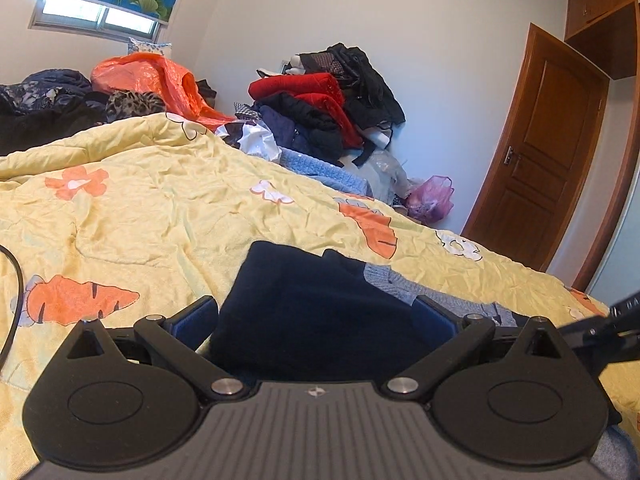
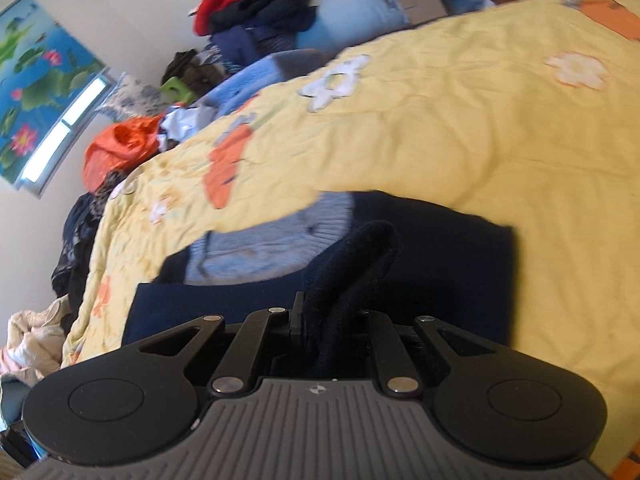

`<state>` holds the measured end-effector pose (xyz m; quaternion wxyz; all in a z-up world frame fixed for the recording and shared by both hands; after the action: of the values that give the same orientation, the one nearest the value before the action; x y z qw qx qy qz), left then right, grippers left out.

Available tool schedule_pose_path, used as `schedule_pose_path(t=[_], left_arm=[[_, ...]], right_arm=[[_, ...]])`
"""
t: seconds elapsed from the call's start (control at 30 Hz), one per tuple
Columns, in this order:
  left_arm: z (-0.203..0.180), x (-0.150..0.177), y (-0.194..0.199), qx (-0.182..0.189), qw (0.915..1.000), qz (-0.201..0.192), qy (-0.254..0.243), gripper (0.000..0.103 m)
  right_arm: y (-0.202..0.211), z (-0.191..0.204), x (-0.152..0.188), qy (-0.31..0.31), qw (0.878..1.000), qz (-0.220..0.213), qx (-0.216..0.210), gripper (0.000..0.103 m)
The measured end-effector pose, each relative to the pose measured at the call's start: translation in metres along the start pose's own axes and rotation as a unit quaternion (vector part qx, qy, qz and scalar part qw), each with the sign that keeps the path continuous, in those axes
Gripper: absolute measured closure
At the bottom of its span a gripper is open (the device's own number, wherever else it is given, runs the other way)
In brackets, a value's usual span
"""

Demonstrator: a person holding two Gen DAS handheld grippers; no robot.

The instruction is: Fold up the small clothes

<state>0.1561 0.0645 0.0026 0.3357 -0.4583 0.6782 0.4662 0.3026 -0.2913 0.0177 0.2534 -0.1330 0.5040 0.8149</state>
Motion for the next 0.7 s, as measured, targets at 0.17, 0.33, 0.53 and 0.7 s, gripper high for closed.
schedule_pose_path(t=[0.17,0.33,0.53,0.7], left_arm=[[-0.002,0.000,-0.001,-0.003,0.9999,0.001,-0.010,0.000],[-0.004,0.001,-0.003,-0.007,0.9998,0.007,-0.015,0.000],[-0.023,-0.005,-0.008,-0.031,0.9958,0.041,-0.075,0.000],[-0.068,0.003,-0.036,-0.016,0.9733,0.109,-0.202,0.000]], right_arm=[[0.000,-0.014,0.008,-0.009,1.000,0.001,0.001,0.087],[0.001,-0.022,0.008,-0.023,0.999,-0.022,0.036,0.067],[0.056,0.026,0.035,0.068,0.958,-0.223,0.164,0.048],[0.015,0.067,0.081,0.150,0.964,-0.177,0.131,0.034]])
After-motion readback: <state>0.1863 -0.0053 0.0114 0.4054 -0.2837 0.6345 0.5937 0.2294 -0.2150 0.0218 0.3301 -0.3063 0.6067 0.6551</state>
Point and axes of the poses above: each gripper's, at about its wrist camera, not at the fingertips, and y roughly against the way its jaws point, z to its left, x to its underside, the point moved 2 cm from there along -y, roughly the way its jaws point, and after that the axes turned 8 degrees about x, right-handed, at the moved point
